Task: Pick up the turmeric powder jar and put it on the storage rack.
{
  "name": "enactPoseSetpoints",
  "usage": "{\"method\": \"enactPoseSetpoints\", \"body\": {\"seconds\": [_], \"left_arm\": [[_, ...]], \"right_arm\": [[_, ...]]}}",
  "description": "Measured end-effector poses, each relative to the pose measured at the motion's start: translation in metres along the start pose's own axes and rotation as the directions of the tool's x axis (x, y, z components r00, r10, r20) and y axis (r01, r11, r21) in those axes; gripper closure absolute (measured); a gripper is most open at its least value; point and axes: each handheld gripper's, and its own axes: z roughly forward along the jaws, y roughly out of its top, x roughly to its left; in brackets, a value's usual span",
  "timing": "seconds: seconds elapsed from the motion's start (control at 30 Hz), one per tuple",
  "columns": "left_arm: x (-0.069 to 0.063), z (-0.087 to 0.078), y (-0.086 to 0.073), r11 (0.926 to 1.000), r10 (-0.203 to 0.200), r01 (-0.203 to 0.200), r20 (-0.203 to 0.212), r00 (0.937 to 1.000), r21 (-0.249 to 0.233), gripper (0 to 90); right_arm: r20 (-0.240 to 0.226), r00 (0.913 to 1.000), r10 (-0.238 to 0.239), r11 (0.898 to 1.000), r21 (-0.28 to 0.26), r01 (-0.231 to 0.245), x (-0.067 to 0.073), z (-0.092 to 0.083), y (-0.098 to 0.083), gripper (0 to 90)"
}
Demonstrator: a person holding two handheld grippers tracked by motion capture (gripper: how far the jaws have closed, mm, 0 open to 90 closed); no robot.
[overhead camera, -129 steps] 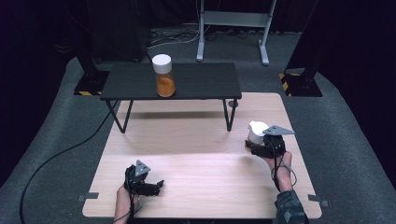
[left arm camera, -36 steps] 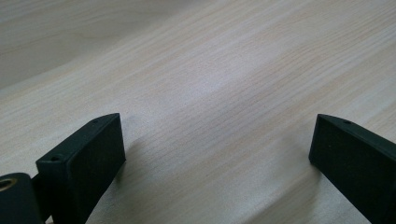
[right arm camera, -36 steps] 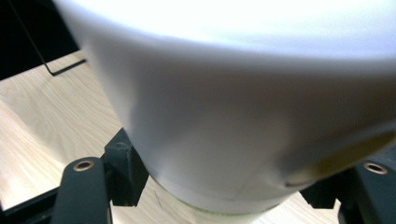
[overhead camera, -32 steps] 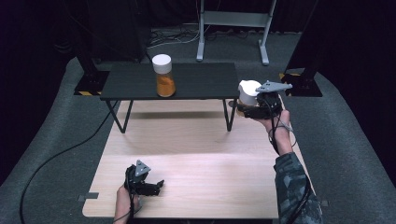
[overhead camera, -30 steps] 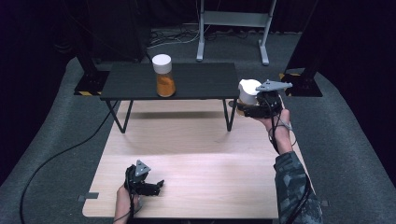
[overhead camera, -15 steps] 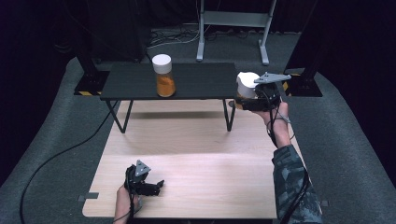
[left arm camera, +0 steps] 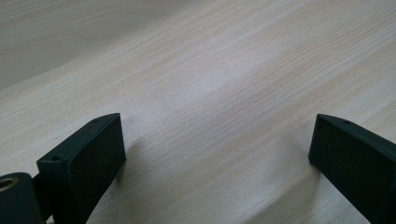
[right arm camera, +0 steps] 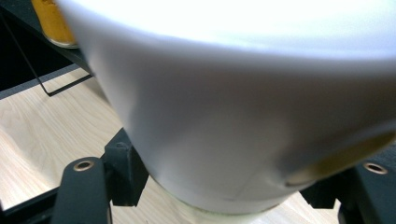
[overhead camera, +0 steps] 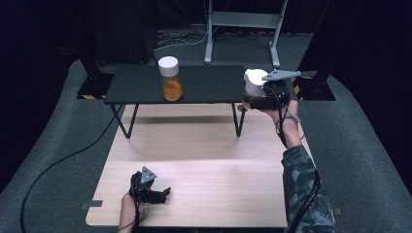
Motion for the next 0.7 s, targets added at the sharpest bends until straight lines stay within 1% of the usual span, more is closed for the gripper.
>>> {"method": "enactPoseSetpoints", "body": {"seconds": [0.47, 0.7], "left_arm": [[0.000, 0.000, 0.000, 1.0000, 0.000, 0.000, 0.000, 1.0000, 0.001, 3.1], [0.000, 0.000, 0.000, 1.0000, 0.000, 0.000, 0.000, 1.0000, 0.001, 3.1]], "right_arm": [[-0.006, 0.9998, 0.021, 1.000, 0.007, -0.021, -0.008, 0.010, 0.013, 29.7], [-0.008, 0.9998, 0.020, 1.000, 0.019, -0.020, -0.009, 0.017, 0.021, 29.7]]}}
